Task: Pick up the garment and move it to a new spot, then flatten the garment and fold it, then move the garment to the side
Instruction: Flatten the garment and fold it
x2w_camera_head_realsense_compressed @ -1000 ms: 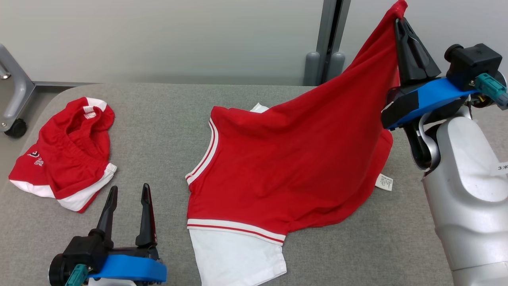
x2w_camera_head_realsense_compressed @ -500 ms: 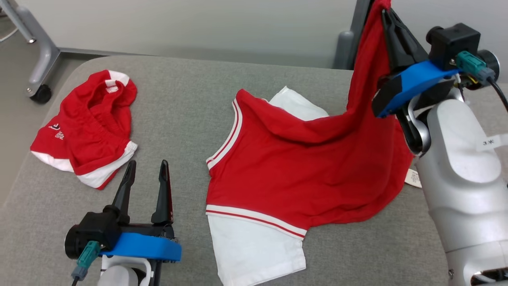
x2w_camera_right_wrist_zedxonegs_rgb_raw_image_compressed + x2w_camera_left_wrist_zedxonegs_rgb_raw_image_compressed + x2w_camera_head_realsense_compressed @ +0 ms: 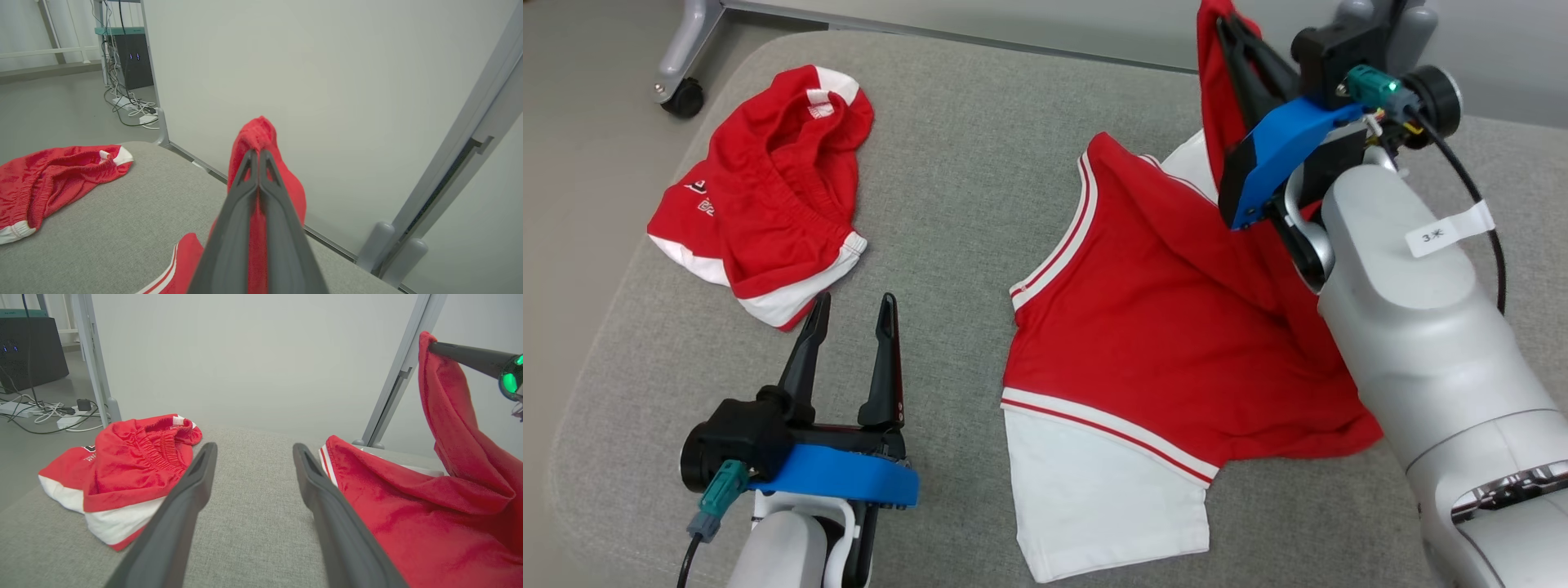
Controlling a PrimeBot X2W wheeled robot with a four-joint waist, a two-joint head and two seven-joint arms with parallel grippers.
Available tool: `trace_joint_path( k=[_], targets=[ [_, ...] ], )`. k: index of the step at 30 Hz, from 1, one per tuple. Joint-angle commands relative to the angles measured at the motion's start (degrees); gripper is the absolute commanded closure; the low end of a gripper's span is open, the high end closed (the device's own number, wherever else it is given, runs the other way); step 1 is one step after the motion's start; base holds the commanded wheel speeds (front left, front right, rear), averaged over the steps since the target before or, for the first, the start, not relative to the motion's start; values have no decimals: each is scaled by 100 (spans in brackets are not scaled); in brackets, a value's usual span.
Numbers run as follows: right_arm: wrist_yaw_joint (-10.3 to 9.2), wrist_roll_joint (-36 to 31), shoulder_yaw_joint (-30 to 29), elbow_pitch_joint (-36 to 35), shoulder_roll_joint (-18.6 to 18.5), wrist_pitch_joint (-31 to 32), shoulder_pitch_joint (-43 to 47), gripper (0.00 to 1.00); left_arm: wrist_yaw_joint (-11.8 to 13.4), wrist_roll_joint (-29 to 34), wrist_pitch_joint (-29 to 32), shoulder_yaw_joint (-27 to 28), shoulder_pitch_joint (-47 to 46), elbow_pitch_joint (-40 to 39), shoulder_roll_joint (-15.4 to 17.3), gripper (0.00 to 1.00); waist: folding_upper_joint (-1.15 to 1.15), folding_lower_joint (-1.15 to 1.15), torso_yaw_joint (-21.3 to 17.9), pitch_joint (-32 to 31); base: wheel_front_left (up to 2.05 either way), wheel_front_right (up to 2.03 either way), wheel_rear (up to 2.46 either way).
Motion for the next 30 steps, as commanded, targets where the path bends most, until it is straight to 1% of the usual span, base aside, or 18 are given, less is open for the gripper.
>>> trace_joint_path(
  k=[1, 2, 4, 7, 10, 12, 15, 20, 23, 27, 30],
  targets=[
    [1, 147, 151, 165, 6, -21, -63, 56, -11, -25, -16, -17, -104, 19, -7, 0, 0, -1, 59, 55, 0, 0, 0],
    [1, 262, 258, 246, 6, -33, -75, 0, -11, -34, -16, -26, -123, 30, -7, 0, 0, -1, 63, 61, 0, 0, 0],
    [1, 419, 476, 414, 2, -54, -63, 0, -11, -33, -16, -33, -134, 49, -9, 0, 0, -1, 44, 49, 0, 0, 0],
    [1, 543, 582, 614, -4, -106, -61, 0, -9, 9, -16, 26, -104, 68, -8, 0, 0, -1, -60, 4, 0, 0, 0],
    [1, 497, 456, 749, -25, -177, -46, 0, -9, 79, -16, 121, -42, 79, -7, 0, 0, -1, -205, -86, 0, 0, 0],
    [1, 479, 327, 747, -174, -206, 55, 0, -9, 124, -16, 172, 4, 84, -7, 0, 0, -1, -293, -147, 0, 0, 0],
    [1, 437, 141, 492, -420, -219, 323, 0, -10, 171, -16, 312, 83, 67, -6, 0, 0, -1, -439, -249, 0, 0, 0],
    [1, 406, -318, -52, -906, -221, 1023, 0, -10, 247, -16, 471, 239, -9, -7, 0, 0, -1, -621, -366, 0, 0, 0],
    [1, 396, -544, -213, -1074, -221, 1455, 0, -11, 286, -16, 537, 315, -61, -7, 0, 0, -1, -702, -399, 0, 0, 0],
    [1, 335, -792, -294, -1106, -220, 1902, 0, -12, 329, -16, 592, 373, -122, -6, 0, 0, -1, -745, -403, 0, 0, 0],
    [1, 252, -949, -234, -1046, -220, 2108, 0, -12, 336, -16, 552, 358, -144, -7, 0, 0, -1, -716, -367, 0, 0, 0]
  ],
)
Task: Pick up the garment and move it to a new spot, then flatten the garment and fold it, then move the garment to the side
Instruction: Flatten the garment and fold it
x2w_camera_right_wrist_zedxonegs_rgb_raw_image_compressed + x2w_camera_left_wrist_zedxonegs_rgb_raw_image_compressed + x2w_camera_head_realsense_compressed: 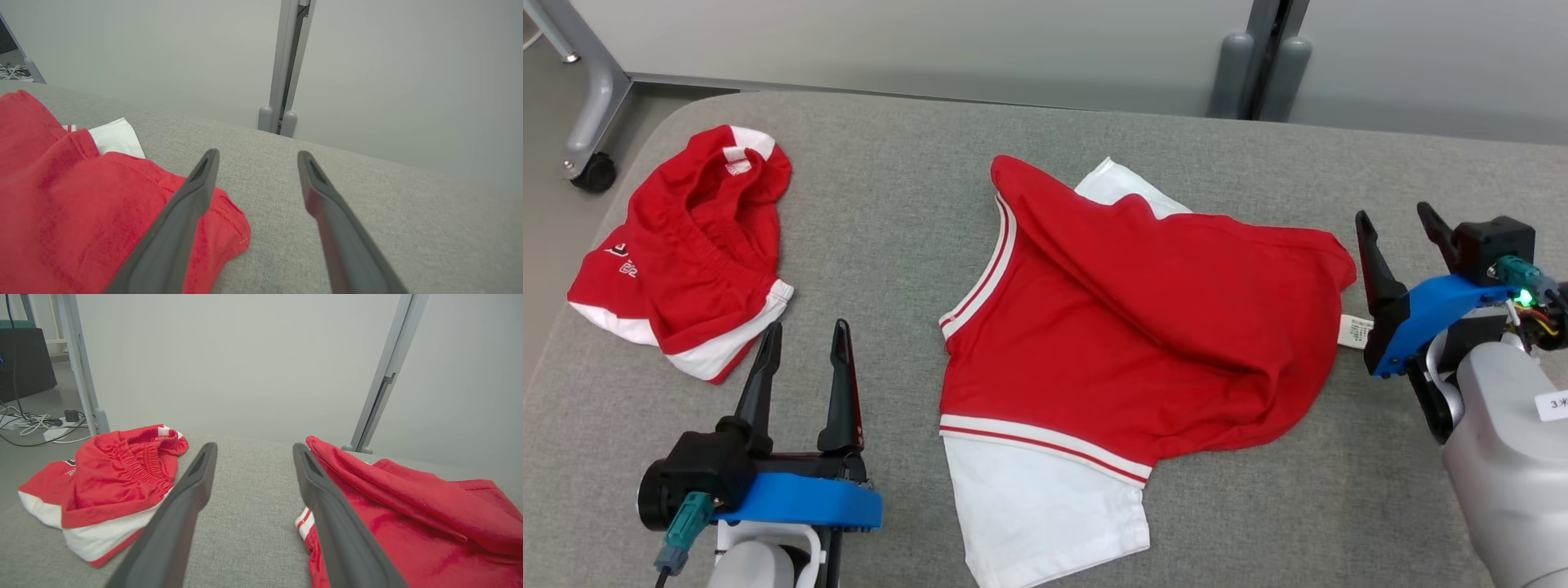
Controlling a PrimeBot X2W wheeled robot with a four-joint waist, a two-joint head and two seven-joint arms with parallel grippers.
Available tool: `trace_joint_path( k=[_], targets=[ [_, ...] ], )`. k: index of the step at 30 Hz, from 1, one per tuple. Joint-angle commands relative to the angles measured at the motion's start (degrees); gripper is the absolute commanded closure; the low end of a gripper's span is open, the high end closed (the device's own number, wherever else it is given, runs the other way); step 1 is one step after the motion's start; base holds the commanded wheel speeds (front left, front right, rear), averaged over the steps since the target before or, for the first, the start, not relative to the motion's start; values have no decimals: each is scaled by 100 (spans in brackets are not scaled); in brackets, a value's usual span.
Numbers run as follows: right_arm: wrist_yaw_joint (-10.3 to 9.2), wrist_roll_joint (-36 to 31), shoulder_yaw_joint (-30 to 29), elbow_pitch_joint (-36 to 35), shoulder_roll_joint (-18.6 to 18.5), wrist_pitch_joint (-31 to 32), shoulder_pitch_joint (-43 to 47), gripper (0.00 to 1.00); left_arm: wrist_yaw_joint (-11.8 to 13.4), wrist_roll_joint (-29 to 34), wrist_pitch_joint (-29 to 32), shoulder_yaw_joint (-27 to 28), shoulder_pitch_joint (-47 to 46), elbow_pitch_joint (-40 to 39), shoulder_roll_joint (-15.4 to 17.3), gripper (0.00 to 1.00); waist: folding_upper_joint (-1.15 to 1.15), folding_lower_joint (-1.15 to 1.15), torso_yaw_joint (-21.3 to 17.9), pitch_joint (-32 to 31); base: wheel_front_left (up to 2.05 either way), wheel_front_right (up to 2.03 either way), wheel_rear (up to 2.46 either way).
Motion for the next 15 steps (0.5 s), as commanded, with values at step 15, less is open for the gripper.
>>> trace_joint_path(
  k=[15],
  targets=[
    [1, -454, -816, 1046, 275, 11, -29, 0, -13, -29, -16, -182, -327, -11, -5, 0, 0, 0, 353, 420, 0, 0, 0]
  ],
)
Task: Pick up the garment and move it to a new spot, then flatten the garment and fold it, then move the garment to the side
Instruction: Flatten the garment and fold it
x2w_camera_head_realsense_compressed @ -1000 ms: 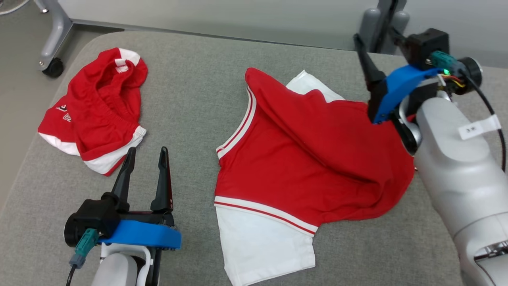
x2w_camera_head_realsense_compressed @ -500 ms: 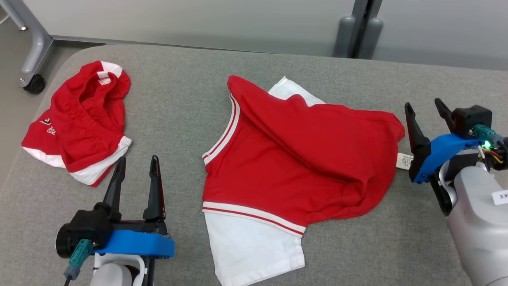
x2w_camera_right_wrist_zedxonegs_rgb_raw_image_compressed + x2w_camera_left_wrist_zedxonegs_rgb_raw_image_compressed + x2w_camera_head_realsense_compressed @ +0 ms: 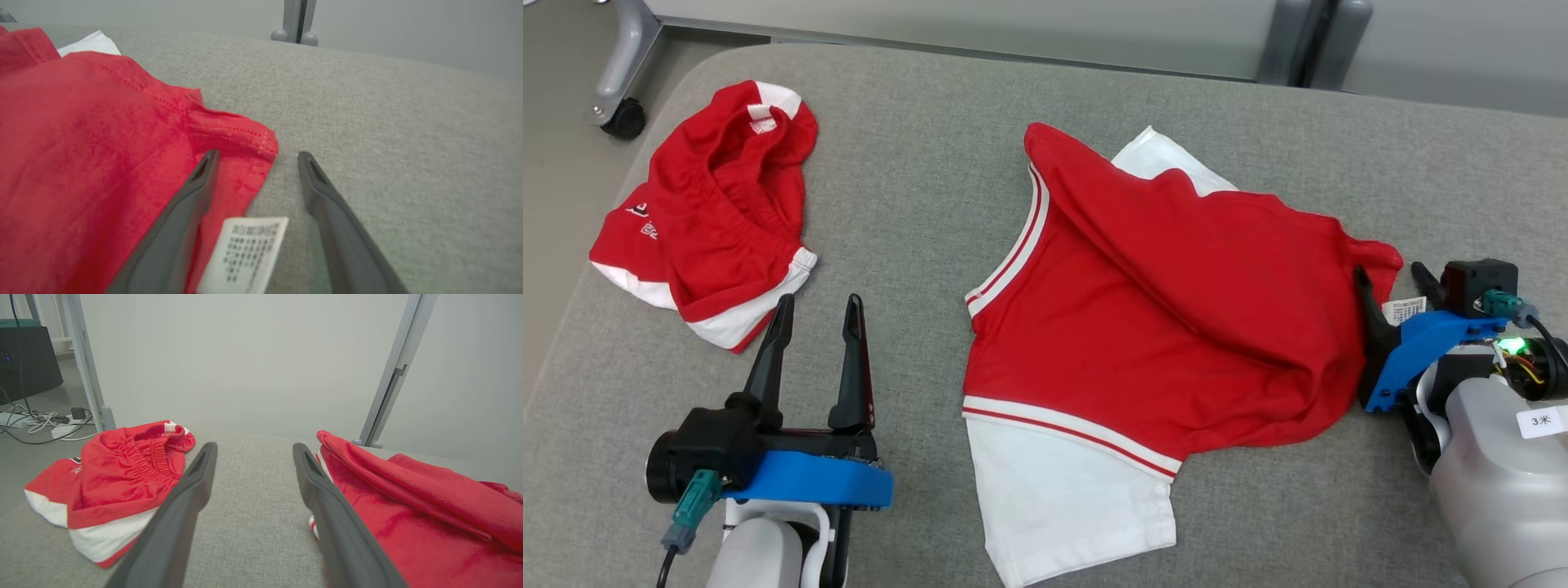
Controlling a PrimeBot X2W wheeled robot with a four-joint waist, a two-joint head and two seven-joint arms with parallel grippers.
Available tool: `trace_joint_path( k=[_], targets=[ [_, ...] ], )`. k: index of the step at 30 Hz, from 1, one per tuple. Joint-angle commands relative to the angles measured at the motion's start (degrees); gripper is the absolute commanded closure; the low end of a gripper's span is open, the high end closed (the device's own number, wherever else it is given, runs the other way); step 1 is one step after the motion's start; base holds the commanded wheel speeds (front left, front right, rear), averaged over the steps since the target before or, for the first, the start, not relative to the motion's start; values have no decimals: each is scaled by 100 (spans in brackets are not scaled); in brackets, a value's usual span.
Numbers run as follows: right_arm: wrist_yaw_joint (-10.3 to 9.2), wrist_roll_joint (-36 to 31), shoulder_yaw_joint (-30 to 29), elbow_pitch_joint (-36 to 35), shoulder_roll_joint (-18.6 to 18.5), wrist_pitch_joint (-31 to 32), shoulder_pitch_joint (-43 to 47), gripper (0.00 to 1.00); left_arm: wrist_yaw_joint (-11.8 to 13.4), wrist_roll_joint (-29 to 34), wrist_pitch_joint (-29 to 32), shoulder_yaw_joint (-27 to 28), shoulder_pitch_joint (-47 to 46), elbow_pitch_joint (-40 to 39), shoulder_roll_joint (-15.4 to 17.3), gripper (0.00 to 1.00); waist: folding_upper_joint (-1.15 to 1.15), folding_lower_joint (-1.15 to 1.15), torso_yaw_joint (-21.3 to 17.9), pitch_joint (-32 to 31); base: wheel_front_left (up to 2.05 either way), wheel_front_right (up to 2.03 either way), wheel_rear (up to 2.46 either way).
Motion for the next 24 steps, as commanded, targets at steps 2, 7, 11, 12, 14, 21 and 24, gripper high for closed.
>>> trace_joint_path(
  k=[2, 7, 11, 12, 14, 21, 24],
  targets=[
    [1, -114, -130, 166, 44, -16, -137, 0, -13, -29, -16, -22, -123, 19, -4, 0, 0, 0, 65, 57, 0, 0, 0],
    [1, -231, -275, 420, 127, 0, -230, 65, -13, -33, -16, -56, -122, 48, -4, 0, 0, 0, 110, 65, 0, 0, 0],
    [1, -268, -348, 386, 173, -29, -254, 100, -13, -17, -16, 6, -43, 46, -3, 0, 0, 0, 56, 27, 0, 0, 0],
    [1, -282, -359, 340, 175, -35, -246, 100, -13, -15, -16, 24, -21, 50, -5, 0, 0, 0, 32, 10, 0, 0, 0],
    [1, -265, -408, 175, 198, -43, -158, 100, -13, -10, -16, 44, 9, 64, -4, 0, 0, 0, -31, -46, 0, 0, 0],
    [1, 91, -525, -1058, 328, -42, 764, 100, -13, 25, -16, 143, 225, 80, -3, 0, 0, 0, -400, -391, 0, 0, 0],
    [1, 313, -474, -1578, 390, -44, 1293, 100, -13, 65, -16, 232, 360, 85, -4, 0, 0, 0, -603, -566, 0, 0, 0]
  ],
)
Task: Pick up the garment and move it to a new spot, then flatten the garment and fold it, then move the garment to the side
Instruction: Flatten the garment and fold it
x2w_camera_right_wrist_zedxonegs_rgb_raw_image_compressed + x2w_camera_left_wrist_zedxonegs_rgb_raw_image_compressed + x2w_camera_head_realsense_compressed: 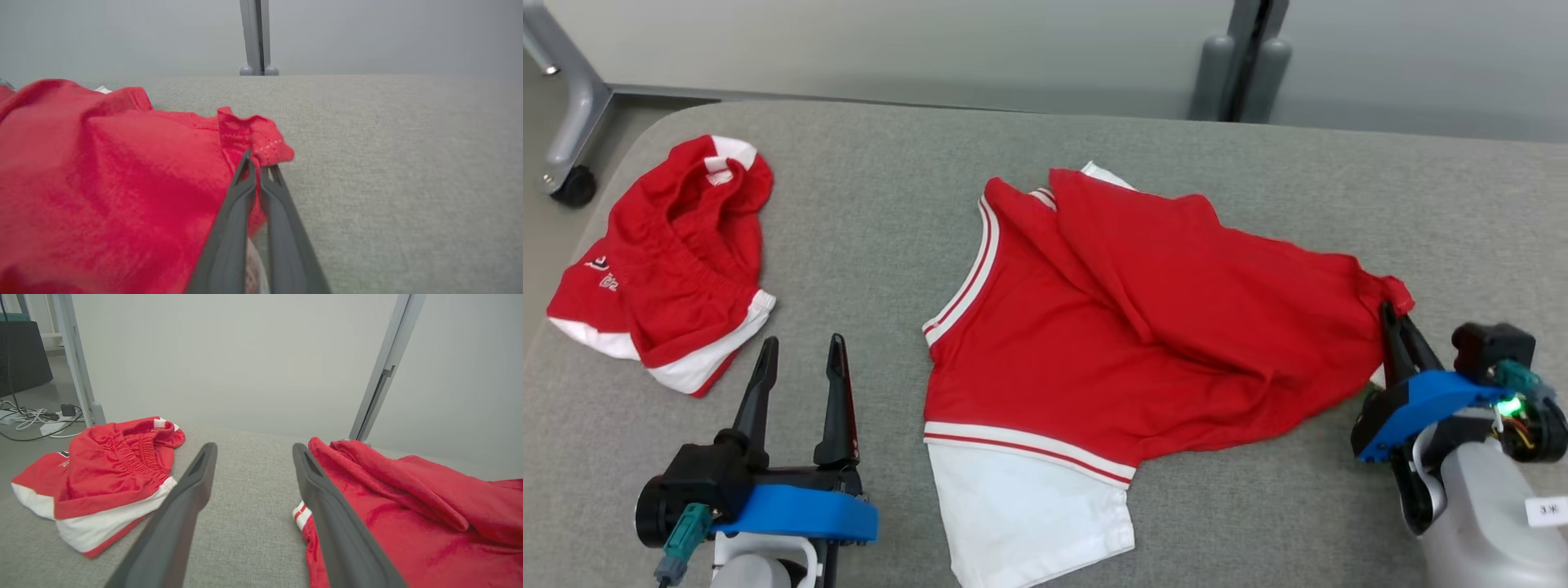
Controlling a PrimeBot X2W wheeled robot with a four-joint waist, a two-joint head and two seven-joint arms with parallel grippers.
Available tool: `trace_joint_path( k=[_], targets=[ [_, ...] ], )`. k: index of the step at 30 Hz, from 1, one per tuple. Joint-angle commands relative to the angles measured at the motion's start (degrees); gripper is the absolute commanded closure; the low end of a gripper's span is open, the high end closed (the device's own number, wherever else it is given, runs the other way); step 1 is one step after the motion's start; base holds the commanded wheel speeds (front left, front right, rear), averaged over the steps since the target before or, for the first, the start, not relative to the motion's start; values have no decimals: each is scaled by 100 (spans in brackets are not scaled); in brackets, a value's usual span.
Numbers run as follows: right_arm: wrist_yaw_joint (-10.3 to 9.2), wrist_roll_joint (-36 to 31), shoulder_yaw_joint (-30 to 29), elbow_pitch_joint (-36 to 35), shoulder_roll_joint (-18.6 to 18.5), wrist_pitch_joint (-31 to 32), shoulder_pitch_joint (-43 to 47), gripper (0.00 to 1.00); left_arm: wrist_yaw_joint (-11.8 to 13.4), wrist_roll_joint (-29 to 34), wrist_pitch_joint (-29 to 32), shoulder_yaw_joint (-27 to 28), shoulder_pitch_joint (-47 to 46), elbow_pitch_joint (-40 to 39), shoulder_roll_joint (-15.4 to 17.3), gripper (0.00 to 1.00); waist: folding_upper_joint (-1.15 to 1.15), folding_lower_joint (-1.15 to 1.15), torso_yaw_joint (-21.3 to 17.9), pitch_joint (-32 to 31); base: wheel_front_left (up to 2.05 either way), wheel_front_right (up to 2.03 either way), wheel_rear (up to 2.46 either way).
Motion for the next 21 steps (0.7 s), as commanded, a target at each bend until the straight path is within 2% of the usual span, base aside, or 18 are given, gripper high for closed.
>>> trace_joint_path(
  k=[1, 10, 19, 21],
  targets=[
    [1, 178, 35, -326, 43, -18, 434, 100, -13, 53, -16, 59, 98, -2, -4, 0, 0, 0, -279, -259, 0, 0, 0],
    [1, 848, 15, -1497, 148, -2, 1797, 100, -13, 92, -16, 132, 416, 11, -1, 0, 0, 0, -582, -614, 0, 0, 0],
    [1, 1116, -400, -2865, 335, 469, 3193, 100, -13, 88, -16, 83, 577, 13, -1, 0, 0, 0, -635, -773, 0, 0, 0],
    [1, 1098, -507, -3060, 385, 562, 3433, 0, -13, 85, -16, 82, 610, 11, -1, 0, 0, 0, -628, -805, 0, 0, 0]
  ],
)
